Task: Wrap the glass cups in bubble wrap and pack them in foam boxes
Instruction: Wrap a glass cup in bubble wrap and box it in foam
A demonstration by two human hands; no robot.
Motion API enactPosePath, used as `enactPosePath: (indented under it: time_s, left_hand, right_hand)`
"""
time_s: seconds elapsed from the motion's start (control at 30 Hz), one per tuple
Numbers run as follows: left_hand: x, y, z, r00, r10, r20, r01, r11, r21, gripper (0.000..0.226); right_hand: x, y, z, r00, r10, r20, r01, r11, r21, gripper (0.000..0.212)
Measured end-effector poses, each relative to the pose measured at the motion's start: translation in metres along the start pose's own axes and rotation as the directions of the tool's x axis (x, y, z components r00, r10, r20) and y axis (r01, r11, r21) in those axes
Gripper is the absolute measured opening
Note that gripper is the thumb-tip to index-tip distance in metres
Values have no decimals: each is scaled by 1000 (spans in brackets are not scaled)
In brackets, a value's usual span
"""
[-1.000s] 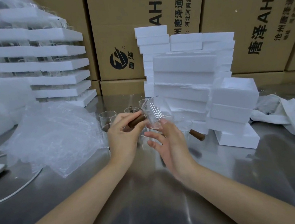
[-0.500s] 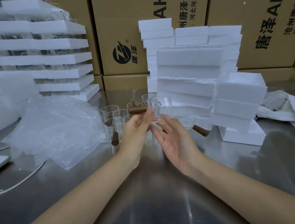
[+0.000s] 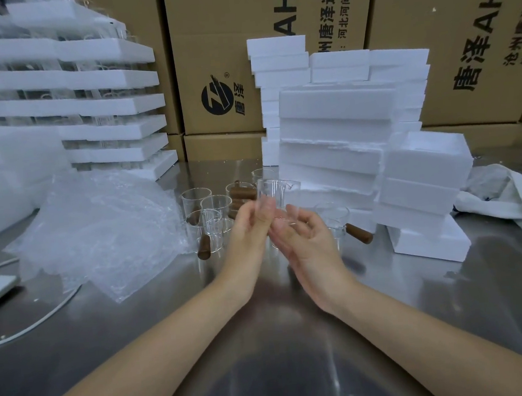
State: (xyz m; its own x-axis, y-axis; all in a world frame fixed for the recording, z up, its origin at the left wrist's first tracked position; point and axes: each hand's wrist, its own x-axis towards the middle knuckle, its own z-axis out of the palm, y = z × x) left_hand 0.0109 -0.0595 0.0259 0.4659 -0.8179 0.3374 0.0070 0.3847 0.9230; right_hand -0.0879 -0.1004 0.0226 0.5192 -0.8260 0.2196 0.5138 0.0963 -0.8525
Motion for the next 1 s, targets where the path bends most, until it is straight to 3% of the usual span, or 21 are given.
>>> enactPosePath:
  time_s: [0.07, 0.13, 0.27, 0.37, 0.7, 0.87, 1.0]
  left_hand:
    - [0, 1, 1, 998, -24, 65, 29, 997, -75, 31]
    - [0, 5, -1, 994, -16, 108, 29, 992, -120, 24]
    - [5, 8, -9, 999, -28, 18, 32, 959, -281, 53]
    - [6, 6, -10, 997, -59, 47, 70, 953, -294, 47]
    - [7, 3, -13, 995, -70, 66, 86, 958, -274, 53]
    - [6, 1, -9, 992, -85, 91, 103, 972, -211, 73]
    - [8, 3, -9, 986, -101, 135, 143, 923, -358, 39]
  right_hand:
    - [1, 2, 0, 999, -48, -15, 45, 989, -141, 72]
    - [2, 2, 0, 996, -86, -9, 84, 985, -151, 74]
    - [3, -1, 0, 976, -212, -38, 210, 976, -53, 54]
    - [5, -2, -3, 964, -256, -66, 246, 960, -132, 41]
    - [6, -4, -4, 962, -260, -83, 240, 951, -193, 46]
    - [6, -5, -5, 958, -275, -84, 251, 943, -219, 38]
    - [6, -7, -6, 960, -278, -41, 266, 947, -180, 19]
